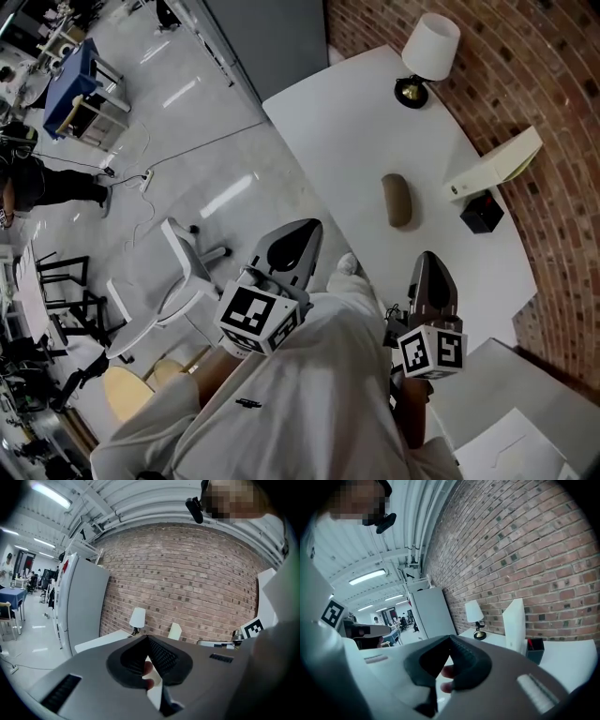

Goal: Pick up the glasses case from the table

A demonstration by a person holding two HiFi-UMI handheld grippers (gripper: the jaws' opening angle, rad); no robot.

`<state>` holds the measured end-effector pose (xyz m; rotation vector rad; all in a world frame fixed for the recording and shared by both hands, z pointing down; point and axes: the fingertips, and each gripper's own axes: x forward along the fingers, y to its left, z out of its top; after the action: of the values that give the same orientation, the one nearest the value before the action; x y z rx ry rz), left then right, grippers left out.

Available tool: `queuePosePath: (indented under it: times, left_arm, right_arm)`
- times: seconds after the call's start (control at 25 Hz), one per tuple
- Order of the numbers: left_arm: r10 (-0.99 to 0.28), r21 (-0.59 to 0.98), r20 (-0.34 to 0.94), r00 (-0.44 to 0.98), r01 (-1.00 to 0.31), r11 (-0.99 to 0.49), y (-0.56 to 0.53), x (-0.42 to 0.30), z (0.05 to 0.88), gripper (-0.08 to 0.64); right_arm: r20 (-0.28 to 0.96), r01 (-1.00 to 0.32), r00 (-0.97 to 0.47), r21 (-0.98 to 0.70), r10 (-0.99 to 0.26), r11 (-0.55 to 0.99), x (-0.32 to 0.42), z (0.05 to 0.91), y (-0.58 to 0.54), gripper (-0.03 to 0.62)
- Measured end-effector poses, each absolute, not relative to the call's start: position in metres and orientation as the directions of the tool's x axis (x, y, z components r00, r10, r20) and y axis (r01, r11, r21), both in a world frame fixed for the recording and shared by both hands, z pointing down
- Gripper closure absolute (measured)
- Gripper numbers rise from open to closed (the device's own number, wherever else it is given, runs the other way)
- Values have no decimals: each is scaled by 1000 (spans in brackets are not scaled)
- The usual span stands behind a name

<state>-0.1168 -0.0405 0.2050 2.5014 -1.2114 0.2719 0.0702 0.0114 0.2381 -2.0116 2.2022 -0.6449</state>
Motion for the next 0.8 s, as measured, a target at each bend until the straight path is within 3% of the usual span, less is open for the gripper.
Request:
queuePosePath:
  times: [0.36,0.8]
  left_arm:
    - [-729,207,368,577,-815,-541,-84,-77,225,552]
    - [-650,214,443,618,-777,-592,-114,-23,255,552]
  right_arm:
    - [237,-937,-157,-344,-959,68,115,263,-41,581]
    - [350,-960,-150,-275,-925,51,136,309,-65,581]
